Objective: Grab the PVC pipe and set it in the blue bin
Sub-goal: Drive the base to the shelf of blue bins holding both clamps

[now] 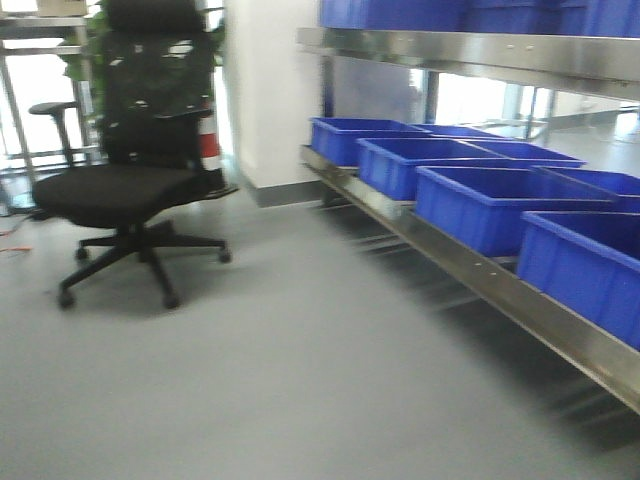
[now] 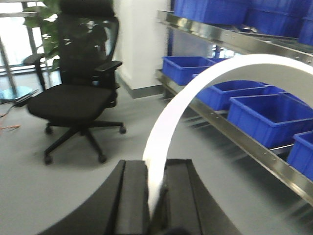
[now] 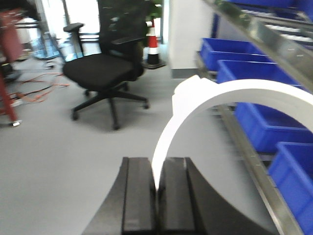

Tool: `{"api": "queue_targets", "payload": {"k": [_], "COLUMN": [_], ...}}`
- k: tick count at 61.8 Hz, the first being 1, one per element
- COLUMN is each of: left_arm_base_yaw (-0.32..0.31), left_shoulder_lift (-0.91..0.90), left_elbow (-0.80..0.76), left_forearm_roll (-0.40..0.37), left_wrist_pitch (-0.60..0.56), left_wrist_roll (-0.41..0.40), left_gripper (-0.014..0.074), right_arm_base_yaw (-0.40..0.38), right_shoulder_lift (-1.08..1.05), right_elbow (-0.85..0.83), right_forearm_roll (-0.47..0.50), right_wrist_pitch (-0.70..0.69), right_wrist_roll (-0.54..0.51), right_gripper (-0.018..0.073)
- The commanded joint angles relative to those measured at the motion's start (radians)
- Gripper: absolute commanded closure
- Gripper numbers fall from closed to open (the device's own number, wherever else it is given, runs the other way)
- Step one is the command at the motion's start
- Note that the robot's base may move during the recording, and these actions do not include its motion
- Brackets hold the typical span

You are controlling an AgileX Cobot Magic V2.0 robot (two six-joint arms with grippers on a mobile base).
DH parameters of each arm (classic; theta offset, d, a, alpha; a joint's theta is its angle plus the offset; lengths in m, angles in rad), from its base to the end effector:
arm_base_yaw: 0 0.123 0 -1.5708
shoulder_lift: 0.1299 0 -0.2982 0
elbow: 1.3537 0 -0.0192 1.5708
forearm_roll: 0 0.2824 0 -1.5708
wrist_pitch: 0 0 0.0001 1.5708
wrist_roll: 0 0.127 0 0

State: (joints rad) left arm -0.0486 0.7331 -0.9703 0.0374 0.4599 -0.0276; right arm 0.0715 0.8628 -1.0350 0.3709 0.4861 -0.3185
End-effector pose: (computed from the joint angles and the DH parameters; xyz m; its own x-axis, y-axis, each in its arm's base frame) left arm 0.1934 -0.0073 0.4406 -0.1345 0.0125 -0.9908 0.0329 0.9994 0.0081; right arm 0.2257 0.0378 0.4390 -0.1994 -0.0018 -0.9799 -0.2335 0.9713 0.0458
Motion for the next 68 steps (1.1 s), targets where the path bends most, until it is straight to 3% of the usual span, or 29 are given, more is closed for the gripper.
{"api": "queue_targets", "payload": {"k": [1, 68], "left_arm_base_yaw": [-0.003, -0.003], "left_shoulder_lift": [-0.003, -0.003], "left_elbow": [0.000, 0.000], "left_forearm_roll": [-0.003, -0.003], "left_wrist_pitch": [-0.033, -0.037], "left_wrist_roll": [0.000, 0.000], "left_gripper": [0.0707, 0.0707], "right_arm_base_yaw": [0.001, 0.001], "right_shoulder_lift": [-0.001, -0.001], "right_elbow": [0.001, 0.001], "right_forearm_roll": [0.000, 0.000], "right_wrist_pitch": [-0.023, -0.023], "right_wrist_roll": [-0.005, -0.005], "right_gripper": [0.0727, 0.0727]}}
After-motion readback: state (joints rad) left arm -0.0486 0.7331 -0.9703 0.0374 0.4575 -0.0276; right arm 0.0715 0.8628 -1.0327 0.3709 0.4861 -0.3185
